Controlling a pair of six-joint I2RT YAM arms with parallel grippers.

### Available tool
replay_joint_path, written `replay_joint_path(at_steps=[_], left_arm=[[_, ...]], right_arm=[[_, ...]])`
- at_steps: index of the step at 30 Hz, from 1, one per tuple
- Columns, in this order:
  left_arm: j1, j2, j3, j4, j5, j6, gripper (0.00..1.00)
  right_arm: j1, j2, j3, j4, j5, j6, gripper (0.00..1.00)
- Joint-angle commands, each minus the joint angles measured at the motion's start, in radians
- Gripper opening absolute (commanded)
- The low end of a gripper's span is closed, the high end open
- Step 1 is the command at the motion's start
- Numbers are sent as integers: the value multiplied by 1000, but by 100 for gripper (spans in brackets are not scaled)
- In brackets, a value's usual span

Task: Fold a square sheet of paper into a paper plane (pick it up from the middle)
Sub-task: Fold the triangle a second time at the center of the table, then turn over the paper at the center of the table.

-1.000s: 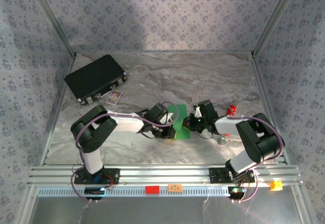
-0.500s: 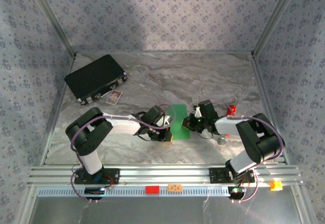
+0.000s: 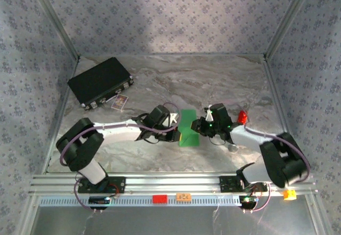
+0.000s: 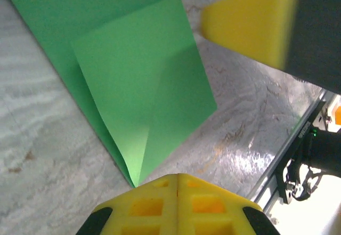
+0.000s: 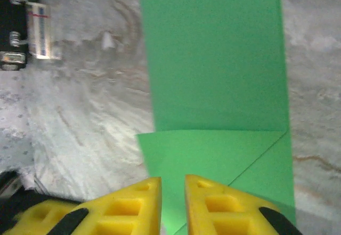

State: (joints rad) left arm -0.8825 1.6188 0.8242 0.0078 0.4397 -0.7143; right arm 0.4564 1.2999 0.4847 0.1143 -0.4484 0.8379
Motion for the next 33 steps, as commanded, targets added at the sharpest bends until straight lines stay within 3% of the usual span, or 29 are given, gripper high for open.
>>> replay_joint_path(at_steps=[1, 14, 22, 33], left_arm=[[10, 51, 88, -11, 1, 39, 3], [37, 229, 188, -97, -13, 83, 2], [48, 272, 131, -72, 19, 86, 0], [46, 251, 65, -23, 33, 64, 0]], right_arm=[[1, -105, 18, -186, 93, -28, 25], [-15, -350, -134, -302, 65, 86, 35], [4, -259, -66, -344, 30, 71, 39], [80, -140, -31, -287, 80, 108, 46]])
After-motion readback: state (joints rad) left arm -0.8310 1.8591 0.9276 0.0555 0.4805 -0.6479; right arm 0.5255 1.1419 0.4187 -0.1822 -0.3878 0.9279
